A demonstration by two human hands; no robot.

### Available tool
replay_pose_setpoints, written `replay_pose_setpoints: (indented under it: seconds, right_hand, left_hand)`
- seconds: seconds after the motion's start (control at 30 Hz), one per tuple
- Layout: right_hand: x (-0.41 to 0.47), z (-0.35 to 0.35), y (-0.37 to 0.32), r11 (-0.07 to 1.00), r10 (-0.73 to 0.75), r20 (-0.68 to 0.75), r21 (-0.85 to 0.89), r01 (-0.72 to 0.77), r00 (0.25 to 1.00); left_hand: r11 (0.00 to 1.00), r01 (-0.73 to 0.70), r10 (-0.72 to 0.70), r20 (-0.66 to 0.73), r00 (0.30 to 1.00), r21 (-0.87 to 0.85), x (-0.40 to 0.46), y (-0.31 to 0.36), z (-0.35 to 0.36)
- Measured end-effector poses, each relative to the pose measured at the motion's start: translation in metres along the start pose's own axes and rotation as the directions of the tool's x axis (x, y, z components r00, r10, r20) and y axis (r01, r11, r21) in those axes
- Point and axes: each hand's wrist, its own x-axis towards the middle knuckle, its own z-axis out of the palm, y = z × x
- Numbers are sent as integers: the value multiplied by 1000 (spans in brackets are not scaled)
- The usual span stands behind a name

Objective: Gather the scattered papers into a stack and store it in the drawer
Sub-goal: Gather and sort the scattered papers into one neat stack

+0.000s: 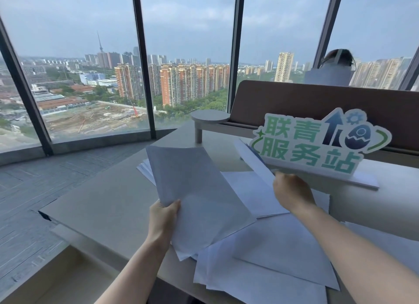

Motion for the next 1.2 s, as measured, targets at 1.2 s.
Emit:
replay_pose_setpoints:
  seconds: [1.2]
  right_hand:
    - [-43, 10, -186, 479, -238, 425, 834, -275, 873]
  left_hand:
    - [995, 43, -60, 212, 975, 87, 0, -4, -15]
